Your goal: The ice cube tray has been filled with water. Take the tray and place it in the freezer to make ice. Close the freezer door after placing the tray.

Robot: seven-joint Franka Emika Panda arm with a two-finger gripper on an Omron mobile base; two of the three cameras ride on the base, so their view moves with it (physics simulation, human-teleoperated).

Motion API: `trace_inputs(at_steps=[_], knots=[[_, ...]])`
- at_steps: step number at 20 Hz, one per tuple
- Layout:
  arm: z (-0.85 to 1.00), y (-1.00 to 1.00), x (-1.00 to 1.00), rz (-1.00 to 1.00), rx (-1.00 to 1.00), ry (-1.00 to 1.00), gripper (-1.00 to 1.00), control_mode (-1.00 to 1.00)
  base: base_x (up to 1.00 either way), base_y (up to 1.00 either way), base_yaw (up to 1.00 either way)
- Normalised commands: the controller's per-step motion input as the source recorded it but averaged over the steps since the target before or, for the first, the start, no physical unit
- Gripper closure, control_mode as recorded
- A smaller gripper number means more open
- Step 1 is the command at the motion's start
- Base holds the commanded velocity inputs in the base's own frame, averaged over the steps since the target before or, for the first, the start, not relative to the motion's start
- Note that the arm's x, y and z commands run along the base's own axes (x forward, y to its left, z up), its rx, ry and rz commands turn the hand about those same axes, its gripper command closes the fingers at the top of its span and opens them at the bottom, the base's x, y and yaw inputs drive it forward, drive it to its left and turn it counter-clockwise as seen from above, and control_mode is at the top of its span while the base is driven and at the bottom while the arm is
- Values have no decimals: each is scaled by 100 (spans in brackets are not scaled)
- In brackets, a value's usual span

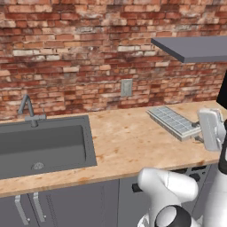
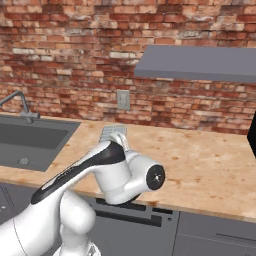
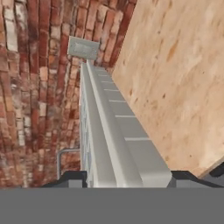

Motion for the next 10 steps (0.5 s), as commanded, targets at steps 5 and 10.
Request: trace_inputs(at_steps=[5, 10], knots=[[39, 39, 13, 5, 0, 0, 100, -100, 0, 0, 0], [23, 47, 14, 1, 0, -1, 100, -100, 0, 0, 0]])
